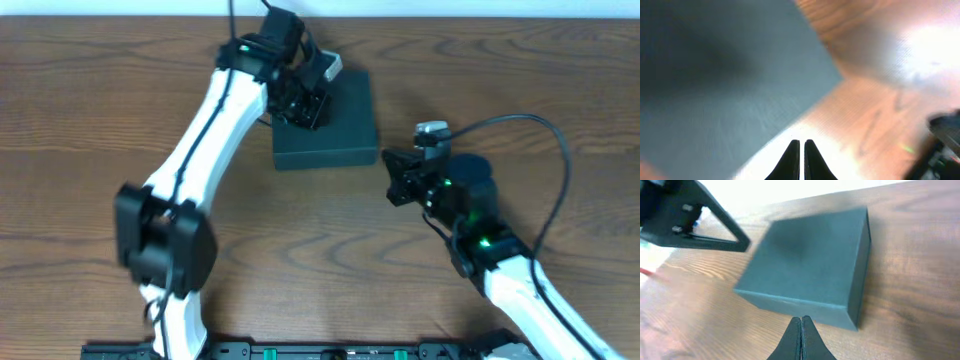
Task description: Pack container
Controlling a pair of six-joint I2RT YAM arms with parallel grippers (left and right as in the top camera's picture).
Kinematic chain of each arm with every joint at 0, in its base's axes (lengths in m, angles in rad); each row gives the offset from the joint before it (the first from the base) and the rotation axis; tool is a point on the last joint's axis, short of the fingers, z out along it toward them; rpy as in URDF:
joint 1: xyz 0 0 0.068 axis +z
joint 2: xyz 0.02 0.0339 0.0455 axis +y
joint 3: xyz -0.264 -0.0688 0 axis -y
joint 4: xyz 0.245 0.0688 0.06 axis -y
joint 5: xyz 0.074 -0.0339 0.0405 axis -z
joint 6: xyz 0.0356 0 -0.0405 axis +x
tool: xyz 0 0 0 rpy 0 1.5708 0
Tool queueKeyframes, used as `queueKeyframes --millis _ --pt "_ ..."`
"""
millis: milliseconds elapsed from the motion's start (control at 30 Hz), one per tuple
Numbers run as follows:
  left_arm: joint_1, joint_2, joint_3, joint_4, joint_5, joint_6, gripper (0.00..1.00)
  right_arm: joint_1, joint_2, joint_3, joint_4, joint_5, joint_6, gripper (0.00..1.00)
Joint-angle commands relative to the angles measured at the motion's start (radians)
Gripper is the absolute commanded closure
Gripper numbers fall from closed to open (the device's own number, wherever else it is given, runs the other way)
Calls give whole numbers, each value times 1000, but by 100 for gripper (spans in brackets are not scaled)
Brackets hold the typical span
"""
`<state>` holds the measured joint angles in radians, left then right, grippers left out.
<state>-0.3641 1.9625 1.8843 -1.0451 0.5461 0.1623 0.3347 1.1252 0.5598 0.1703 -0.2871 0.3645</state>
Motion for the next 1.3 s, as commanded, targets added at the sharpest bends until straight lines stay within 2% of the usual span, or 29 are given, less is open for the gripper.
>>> queueKeyframes --millis 0,133,333,367,400,433,467,700,733,767,800,1100,1267 --pt "5 -105 -4 -57 -4 19 94 -25 -86 4 -34 -129 -29 99" --pt "3 -217 -4 -167 -3 57 94 -27 -198 5 -112 -195 -19 99" --pt "-4 -401 -4 -305 -6 93 94 -27 -349 5 -323 -252 9 99" --pt "-8 -433 -4 -315 -6 97 94 -27 -365 5 -346 -272 9 96" --pt "-11 -453 -4 -320 -6 97 94 -27 -374 5 -362 -285 9 85" --pt "-17 -491 -4 -325 -6 96 94 -27 -382 5 -387 -305 9 49" --pt "-19 -514 -4 -329 -6 96 94 -27 -384 5 -407 -319 9 1" --pt "-23 -673 -4 -406 -6 92 94 -27 -353 5 -553 -330 8 1" --pt "-23 -690 -4 -421 -6 92 80 -27 -348 5 -556 -330 8 1" --pt "-23 -704 -4 -439 -5 92 37 -27 -343 5 -557 -330 8 1" --pt "-23 -719 -4 -461 -5 92 5 -27 -337 5 -557 -330 9 1" --pt "-24 -768 -4 -503 -6 92 5 -27 -277 5 -557 -330 8 1" --pt "-23 -789 -4 -494 -74 92 5 -27 -243 5 -557 -330 8 1"
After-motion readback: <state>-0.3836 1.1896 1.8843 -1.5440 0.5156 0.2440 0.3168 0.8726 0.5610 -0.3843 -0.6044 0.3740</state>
